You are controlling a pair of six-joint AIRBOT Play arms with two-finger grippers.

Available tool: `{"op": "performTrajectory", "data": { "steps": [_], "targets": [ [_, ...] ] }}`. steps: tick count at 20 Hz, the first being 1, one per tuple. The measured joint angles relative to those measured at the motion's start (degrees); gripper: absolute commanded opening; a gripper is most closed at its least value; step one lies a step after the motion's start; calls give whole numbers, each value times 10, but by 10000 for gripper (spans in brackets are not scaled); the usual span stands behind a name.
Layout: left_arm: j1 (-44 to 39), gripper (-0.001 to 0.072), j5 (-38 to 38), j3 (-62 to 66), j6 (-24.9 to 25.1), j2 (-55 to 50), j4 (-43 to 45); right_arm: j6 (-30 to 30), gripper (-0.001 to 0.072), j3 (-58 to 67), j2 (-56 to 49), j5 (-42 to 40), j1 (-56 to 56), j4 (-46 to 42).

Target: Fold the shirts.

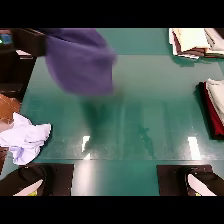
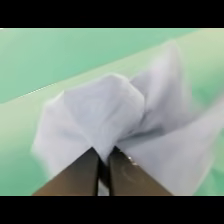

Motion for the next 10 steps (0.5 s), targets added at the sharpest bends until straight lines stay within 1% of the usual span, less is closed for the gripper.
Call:
{"op": "performTrajectory", "data": {
  "steps": [4, 5, 6, 7, 10],
  "targets": [
    [-96, 26, -29, 12, 10, -84, -9, 0, 18, 27, 0, 10, -29, -13],
    [-113, 100, -31, 14, 13, -114, -20, 0, 18, 30, 0, 16, -36, -14],
    [-126, 445, -31, 14, 15, -141, -34, 0, 18, 32, 0, 23, -43, -15],
    [-136, 631, -22, 16, 18, -170, -56, 0, 18, 33, 0, 31, -49, -16],
    [-145, 624, 2, 16, 21, -237, -106, 0, 19, 36, 0, 50, -61, -17]
  ]
}}
